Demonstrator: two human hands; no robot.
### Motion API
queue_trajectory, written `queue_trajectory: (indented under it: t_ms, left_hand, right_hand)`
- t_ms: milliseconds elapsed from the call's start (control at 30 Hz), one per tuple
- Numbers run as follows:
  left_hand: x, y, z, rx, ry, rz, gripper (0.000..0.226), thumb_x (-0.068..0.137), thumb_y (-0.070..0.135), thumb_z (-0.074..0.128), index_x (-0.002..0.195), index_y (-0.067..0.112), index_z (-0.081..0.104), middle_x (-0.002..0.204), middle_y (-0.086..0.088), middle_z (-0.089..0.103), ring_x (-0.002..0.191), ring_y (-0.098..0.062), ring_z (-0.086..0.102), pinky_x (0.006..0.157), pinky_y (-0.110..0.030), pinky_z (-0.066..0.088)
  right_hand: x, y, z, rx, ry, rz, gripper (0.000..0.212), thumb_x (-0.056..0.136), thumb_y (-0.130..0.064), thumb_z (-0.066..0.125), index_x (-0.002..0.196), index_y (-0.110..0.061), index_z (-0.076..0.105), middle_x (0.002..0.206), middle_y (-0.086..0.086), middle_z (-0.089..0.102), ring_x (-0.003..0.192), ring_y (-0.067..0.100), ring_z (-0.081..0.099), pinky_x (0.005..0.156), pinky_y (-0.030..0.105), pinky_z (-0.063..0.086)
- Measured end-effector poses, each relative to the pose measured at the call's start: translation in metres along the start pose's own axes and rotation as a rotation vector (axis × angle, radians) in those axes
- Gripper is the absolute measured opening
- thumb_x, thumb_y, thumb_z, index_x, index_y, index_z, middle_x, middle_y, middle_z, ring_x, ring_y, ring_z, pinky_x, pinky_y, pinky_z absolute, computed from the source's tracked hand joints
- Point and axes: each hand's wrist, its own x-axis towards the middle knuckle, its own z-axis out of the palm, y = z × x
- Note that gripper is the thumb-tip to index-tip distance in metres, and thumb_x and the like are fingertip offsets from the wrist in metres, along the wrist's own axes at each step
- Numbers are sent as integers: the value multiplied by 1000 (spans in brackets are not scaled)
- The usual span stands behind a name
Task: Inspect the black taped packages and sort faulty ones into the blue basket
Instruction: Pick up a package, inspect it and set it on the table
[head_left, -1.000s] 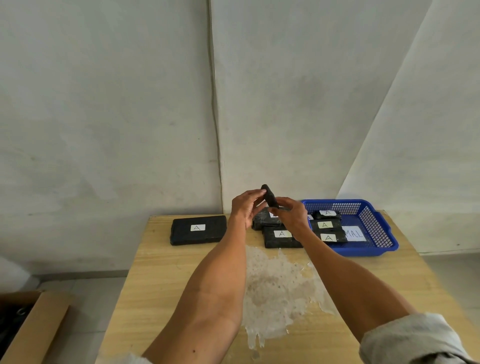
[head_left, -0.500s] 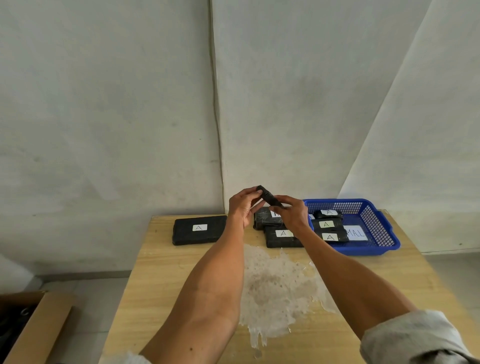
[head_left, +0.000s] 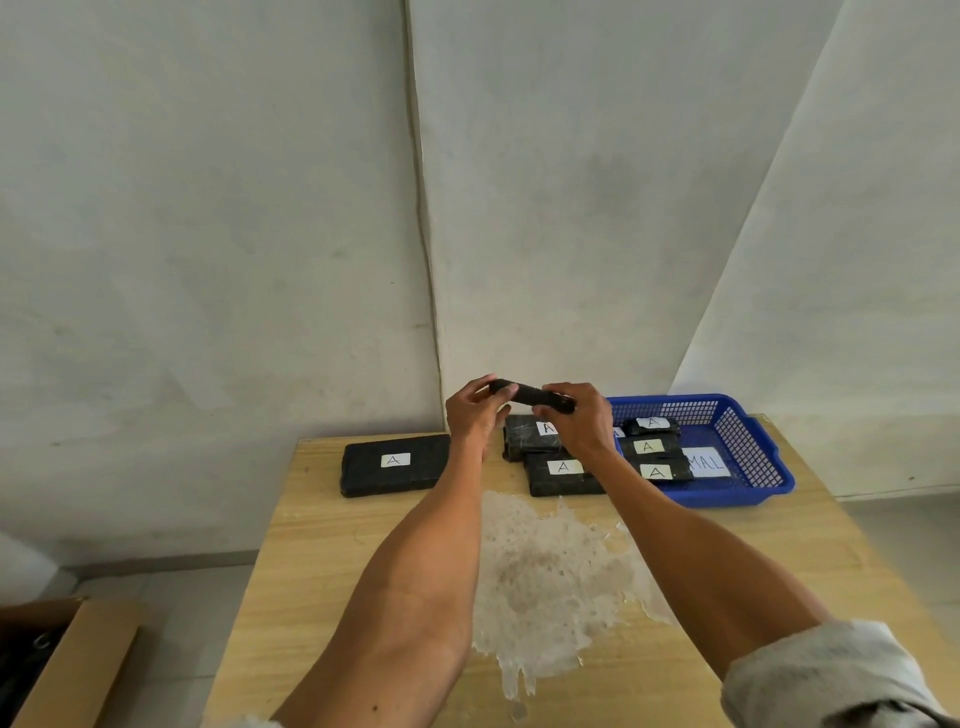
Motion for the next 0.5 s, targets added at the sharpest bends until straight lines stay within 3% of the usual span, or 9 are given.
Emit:
queue_trajectory:
  t_ms: [133,267,400,500]
  left_hand:
    - [0,1,-2,-155,101,-46,25,85,-3,74,109,0,70,105,-15,70,98,-26,69,73,-23,61]
    - [0,-1,-7,-207,98,-172,9,92,-2,66,101,-3,65,119,-21,65,109,-30,66,82,-30,61]
    - [-5,-3,-3,-264,123,-226,13,89,6,73,94,-1,63,109,-14,65,109,-29,67,72,-26,62]
    - [-7,-5,-1,-248,124,-281,14,89,10,73,93,4,61,109,-13,68,107,-26,70,71,-21,59]
  right_hand:
    - [6,-6,-3,258,65,193,53,75,-32,88,120,-11,70,108,3,69,101,16,67,91,25,51]
    - [12,-9,-3,423,96,305,27,79,-27,84,104,-18,79,134,3,63,125,21,56,100,27,42]
    - [10,-12,-3,741,37,383,15,85,-17,79,99,-14,77,106,7,75,104,25,71,88,34,59]
    - [6,-18,-3,903,41,360,20,89,-13,75,108,-7,74,103,11,75,100,23,73,87,33,61]
